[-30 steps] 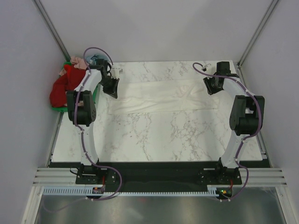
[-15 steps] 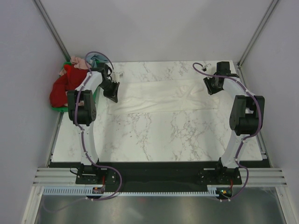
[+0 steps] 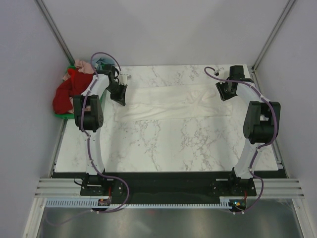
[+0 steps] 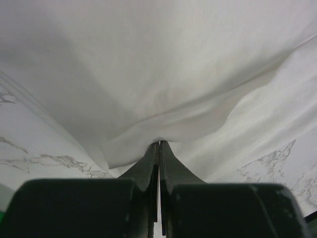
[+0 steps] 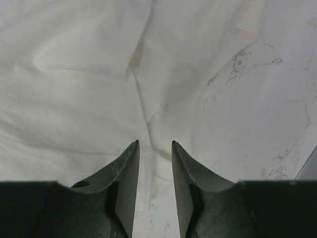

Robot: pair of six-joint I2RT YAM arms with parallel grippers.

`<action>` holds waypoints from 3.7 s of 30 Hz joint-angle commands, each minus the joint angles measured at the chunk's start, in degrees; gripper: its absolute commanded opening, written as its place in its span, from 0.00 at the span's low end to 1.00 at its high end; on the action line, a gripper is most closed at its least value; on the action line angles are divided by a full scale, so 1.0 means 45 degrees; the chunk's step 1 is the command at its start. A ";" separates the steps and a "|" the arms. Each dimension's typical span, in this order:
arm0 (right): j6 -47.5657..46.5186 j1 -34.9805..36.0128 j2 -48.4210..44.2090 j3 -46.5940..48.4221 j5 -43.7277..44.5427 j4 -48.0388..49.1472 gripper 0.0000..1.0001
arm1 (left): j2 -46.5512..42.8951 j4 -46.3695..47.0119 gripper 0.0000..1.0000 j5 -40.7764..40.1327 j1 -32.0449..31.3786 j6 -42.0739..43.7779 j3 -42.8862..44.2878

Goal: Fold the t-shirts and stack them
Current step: Fold the tshirt

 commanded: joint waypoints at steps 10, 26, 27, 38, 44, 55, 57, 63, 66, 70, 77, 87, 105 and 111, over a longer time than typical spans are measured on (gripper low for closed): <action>-0.0034 0.0052 -0.0006 0.0759 0.0586 0.0158 0.40 | 0.0812 -0.0040 0.02 -0.0588 -0.0019 0.0034 0.1794; 0.0612 0.0421 0.0579 0.1987 -0.1598 -0.0056 0.46 | -0.2917 0.0115 0.04 0.0037 -0.0253 0.1303 -0.1658; 0.0456 0.0578 0.0677 0.2144 -0.1717 -0.0211 0.46 | -0.3015 0.0193 0.04 0.0017 -0.0273 0.1381 -0.2591; -0.0327 0.2688 0.3602 0.6126 -0.2050 -0.1384 0.47 | -0.2743 0.1209 0.03 -0.0353 -0.0273 0.0874 -0.4514; -0.0190 0.2923 0.4974 0.7867 -0.1933 -0.1639 0.48 | -0.2547 0.1444 0.03 -0.0452 -0.0273 0.0718 -0.5002; -0.0132 0.3099 0.5072 0.7029 -0.2636 -0.1834 0.50 | -0.2313 0.1541 0.02 -0.0686 -0.0234 0.0757 -0.5276; -0.0112 0.3138 0.5131 0.7029 -0.2597 -0.1815 0.50 | -0.2274 0.1522 0.02 -0.0706 -0.0234 0.0737 -0.5257; -0.0112 0.3138 0.5443 0.7185 -0.2460 -0.1815 0.50 | -0.2332 0.1522 0.02 -0.0744 -0.0234 0.0659 -0.5178; -0.0073 0.3177 0.5658 0.7341 -0.2441 -0.1815 0.50 | -0.2371 0.1522 0.02 -0.0784 -0.0234 0.0620 -0.5178; 0.0024 0.3197 0.5970 0.7575 -0.2324 -0.1815 0.48 | -0.2430 0.1503 0.02 -0.0842 -0.0234 0.0600 -0.5159; 0.0278 0.3235 0.5913 0.7732 -0.2284 -0.1580 0.25 | -0.2508 0.1503 0.02 -0.0940 -0.0234 0.0562 -0.5159; 0.0122 0.3489 0.5093 0.7596 -0.2070 -0.1152 0.09 | -0.2411 0.1522 0.02 -0.0940 -0.0234 0.0542 -0.5119; 0.0181 0.3803 0.4681 0.7458 -0.1894 -0.0311 0.12 | -0.2489 0.1503 0.02 -0.0959 -0.0234 0.0523 -0.5178; 0.0259 0.3880 0.4779 0.7673 -0.1797 -0.0154 0.26 | -0.2742 0.1483 0.02 -0.1038 -0.0234 0.0542 -0.5198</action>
